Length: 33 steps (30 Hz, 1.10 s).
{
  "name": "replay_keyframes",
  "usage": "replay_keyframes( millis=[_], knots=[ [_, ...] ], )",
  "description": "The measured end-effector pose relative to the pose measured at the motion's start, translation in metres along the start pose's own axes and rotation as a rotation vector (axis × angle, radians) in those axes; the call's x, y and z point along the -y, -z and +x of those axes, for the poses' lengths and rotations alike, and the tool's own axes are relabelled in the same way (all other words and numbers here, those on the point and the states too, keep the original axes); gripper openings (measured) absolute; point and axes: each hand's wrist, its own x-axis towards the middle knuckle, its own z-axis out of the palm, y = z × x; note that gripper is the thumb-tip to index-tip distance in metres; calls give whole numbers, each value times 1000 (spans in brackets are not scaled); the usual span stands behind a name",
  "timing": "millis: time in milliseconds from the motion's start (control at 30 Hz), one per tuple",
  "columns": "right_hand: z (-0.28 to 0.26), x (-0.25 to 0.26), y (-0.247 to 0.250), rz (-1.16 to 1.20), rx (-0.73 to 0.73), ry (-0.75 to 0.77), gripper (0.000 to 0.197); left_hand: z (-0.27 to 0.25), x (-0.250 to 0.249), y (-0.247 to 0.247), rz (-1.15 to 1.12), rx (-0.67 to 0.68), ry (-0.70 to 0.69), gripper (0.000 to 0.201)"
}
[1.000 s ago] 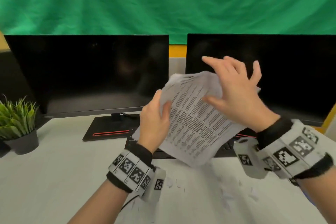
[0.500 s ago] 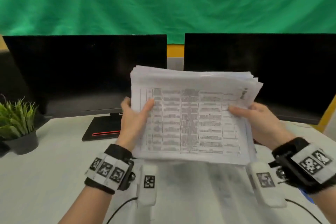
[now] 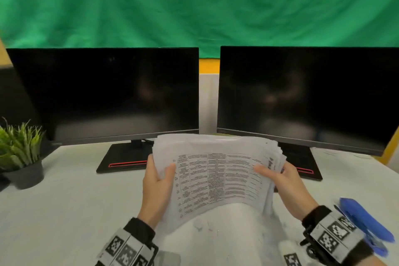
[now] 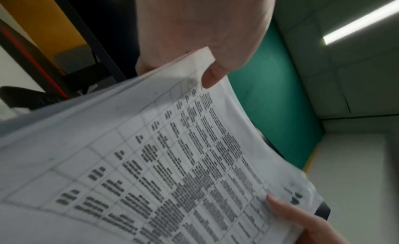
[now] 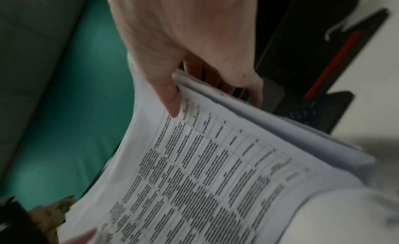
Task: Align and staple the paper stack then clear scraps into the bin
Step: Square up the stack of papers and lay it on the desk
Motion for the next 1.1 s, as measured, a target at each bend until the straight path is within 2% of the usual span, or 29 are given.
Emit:
replay_keyframes(
  millis=[133,233,333,433,500,600,733,800,933,1000,1033,1100],
  knots=[
    [7,21,0,-232,-134,232,47,11,-19,-5,-2,-90,-76,20],
    [8,35,-3,-621,-206,502,62,28,-31,-7,55,-179,-134,28],
    [8,37,-5,-1019,-192,684,56,40,-35,-9,119,-223,-128,41],
    [8,32,-3,-1222,-186,714,43,41,-36,-13,207,-252,-139,30],
    [6,30,1,-1330,-245,735,36,40,-34,-12,244,-253,-153,20],
    [3,34,3,-1424,-330,705,39,38,-30,-11,256,-238,-197,5],
    [5,33,-13,-1526,-208,780,52,37,-28,-13,270,-212,-262,7],
    [9,30,-17,-1572,-182,756,62,36,-28,-12,309,-211,-279,7],
    [13,37,-14,-1568,-217,603,48,38,-28,-4,448,-167,-283,12],
    [11,40,-12,-1529,-145,506,39,38,-33,0,591,-98,-262,20],
    [10,40,-11,-1499,-120,471,36,37,-38,-1,754,-93,-292,23],
    [10,41,-10,-1431,-110,449,31,33,-49,-11,1145,-109,-468,26]
  ],
)
